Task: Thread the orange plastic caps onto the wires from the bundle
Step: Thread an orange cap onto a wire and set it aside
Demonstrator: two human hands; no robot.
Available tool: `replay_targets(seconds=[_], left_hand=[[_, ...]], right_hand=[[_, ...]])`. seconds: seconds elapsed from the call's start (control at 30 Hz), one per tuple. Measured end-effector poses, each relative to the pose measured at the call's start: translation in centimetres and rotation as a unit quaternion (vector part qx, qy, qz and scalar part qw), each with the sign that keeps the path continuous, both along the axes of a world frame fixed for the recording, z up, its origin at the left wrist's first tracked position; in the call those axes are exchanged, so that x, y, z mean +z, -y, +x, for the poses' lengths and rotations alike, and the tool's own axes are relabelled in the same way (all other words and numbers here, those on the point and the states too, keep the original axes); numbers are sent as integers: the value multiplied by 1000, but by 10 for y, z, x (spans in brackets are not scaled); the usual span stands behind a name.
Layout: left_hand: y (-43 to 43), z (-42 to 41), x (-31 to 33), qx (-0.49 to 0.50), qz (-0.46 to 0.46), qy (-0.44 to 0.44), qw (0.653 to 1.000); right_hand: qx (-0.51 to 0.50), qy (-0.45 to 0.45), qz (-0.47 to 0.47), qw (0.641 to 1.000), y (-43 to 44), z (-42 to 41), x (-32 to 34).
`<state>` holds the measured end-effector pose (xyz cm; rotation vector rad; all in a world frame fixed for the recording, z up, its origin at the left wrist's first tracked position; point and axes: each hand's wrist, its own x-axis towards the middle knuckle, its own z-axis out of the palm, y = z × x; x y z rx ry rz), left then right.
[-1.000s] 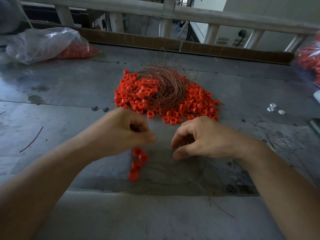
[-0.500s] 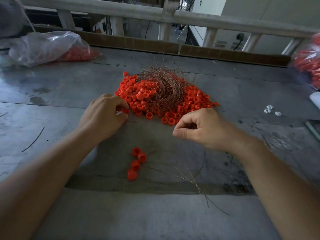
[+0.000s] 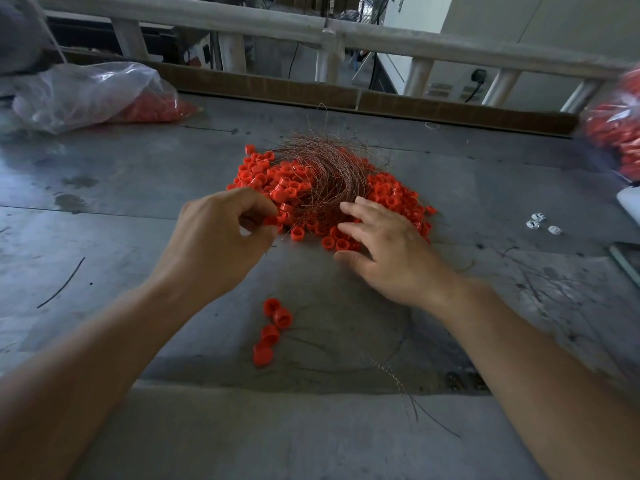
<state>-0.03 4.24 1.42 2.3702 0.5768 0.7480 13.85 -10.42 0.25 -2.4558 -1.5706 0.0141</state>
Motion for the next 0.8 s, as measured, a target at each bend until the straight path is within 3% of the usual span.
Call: replay_targets(seconds=[0.17,0.53,0.8], left_hand=[[0,1,-1,-9,11,-12,1000],[5,-2,1,-39,0,-13,999],[7,-1,0,-61,-13,-6,998]], right_hand=[[-6,8,6,1000,-1,3,-5],[38,54,286,956,1,-4,7],[7,-32,326,945,2,-4,5]])
